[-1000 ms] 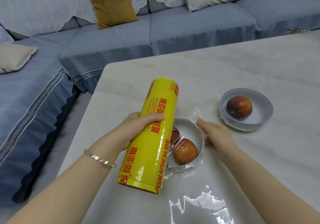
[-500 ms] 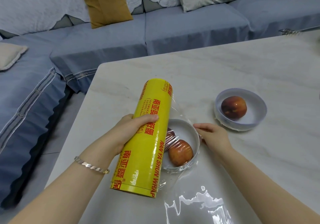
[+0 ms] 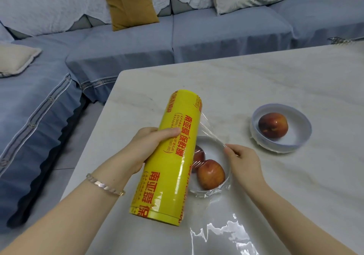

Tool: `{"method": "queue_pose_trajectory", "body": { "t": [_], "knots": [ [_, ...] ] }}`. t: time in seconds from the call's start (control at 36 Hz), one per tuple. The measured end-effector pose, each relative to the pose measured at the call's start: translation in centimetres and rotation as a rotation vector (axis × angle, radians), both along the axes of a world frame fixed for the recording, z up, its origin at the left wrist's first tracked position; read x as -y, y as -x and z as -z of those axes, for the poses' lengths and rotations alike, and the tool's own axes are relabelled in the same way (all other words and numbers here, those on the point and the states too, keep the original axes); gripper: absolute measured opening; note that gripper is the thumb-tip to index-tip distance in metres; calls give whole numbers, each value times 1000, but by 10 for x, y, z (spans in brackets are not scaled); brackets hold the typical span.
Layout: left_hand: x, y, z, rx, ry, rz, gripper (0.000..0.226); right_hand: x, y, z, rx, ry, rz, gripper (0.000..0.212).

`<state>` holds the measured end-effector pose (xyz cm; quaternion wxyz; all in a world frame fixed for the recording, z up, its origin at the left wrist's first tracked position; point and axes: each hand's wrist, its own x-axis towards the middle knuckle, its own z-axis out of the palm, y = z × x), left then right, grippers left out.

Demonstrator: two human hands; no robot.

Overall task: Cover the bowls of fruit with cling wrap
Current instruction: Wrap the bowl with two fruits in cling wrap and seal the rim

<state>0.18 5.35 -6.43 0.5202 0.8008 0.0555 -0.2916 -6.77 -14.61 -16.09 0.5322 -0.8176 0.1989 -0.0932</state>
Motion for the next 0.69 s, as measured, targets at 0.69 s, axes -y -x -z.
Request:
{"method": "queue_pose_trajectory", "body": {
  "t": [0.69],
  "knots": [
    [1,30,48,283,-801,-1,107,30,-3,-15,-75,279,44,24]
  ]
}}
